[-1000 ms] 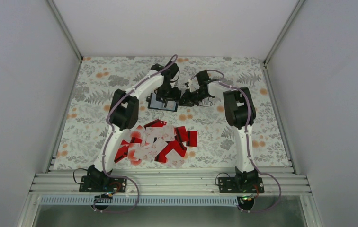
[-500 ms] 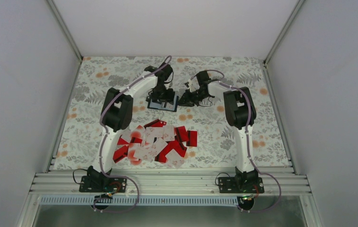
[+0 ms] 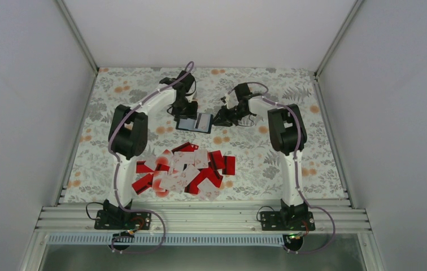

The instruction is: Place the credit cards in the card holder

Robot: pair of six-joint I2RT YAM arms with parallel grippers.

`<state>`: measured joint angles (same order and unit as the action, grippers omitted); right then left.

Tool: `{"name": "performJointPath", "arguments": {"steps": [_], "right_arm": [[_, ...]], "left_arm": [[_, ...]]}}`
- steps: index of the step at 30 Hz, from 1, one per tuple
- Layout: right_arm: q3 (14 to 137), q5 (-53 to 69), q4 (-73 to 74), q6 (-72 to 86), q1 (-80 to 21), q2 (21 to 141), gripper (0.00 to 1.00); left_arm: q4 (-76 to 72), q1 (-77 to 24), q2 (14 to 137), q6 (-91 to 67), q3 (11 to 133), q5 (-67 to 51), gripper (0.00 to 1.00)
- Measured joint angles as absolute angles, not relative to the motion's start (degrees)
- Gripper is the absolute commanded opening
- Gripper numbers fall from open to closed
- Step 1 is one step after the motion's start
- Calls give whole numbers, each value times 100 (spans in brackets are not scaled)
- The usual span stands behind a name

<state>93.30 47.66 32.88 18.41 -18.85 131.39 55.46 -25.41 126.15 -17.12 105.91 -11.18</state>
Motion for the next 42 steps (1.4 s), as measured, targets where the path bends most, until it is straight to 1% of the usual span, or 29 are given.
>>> {"name": "performJointPath", "arguments": {"steps": [3,7,17,24,31,42], "right_arm": [[9378,4851,3288,1900,-1885,13139,17],[9411,5011,3267,1981,-1885,13137,17],[9411,5352,3081,2244,-1885,13139,18],[9411,5363,3065,2357,-1885,13139,18],[9430,5336,3063,2451,-1885,13139,20],[9430,5271,2980,2576,-1885,13139,22]], "left_arm": [[5489,-2477,12615,-1640,10582,-1125,41],[5384,-2451,12617,-1535,10551,-1168,34],[5249,-2453,12739,-1334,10541,-1288,20],[5236,-2453,13026,-1260,10543,-1420,19],[5231,-2453,13037,-1194,10569,-1372,13],[5164,-2453,13037,-1109,10541,-1356,8]]}}
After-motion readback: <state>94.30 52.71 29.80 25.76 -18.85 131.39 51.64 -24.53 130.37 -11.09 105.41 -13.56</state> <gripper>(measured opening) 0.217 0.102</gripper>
